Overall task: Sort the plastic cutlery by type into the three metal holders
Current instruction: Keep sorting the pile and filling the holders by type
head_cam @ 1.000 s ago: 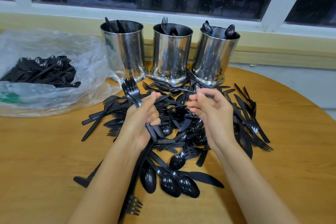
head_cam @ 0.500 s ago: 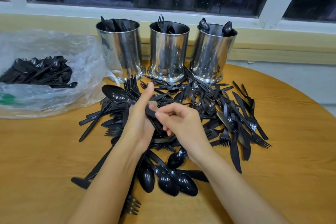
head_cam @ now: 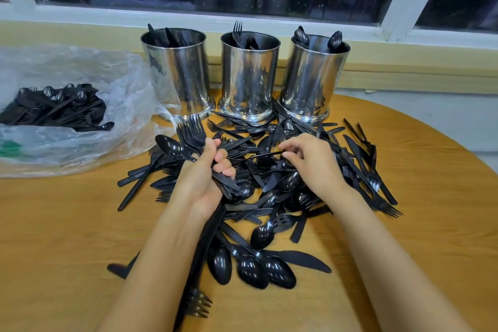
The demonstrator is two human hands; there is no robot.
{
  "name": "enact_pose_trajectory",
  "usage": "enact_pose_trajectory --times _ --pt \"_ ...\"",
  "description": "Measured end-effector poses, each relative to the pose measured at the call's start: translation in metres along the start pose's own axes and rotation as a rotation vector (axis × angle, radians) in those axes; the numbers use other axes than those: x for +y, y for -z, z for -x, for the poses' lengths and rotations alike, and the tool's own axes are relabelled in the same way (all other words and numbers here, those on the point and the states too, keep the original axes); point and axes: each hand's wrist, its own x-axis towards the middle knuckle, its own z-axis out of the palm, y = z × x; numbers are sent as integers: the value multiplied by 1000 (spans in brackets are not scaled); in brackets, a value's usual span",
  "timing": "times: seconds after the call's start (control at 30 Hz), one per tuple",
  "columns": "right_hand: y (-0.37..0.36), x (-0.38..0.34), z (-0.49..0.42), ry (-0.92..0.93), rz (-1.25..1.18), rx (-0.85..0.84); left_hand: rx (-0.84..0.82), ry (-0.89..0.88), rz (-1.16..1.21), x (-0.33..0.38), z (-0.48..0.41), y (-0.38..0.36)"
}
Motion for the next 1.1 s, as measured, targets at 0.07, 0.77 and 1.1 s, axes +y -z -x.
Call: enact_pose_trajectory --times 0.07,0.77,1.1 --pt "-4 -1 -9 47 147 -71 -8 -2 -20 1 0 0" --pt "-5 -32 27 -217 -737 25 33 -35 -202 -3 4 -1" --pt "-8 -66 42 -147 -868 -32 -30 -128 -388 -8 4 -2"
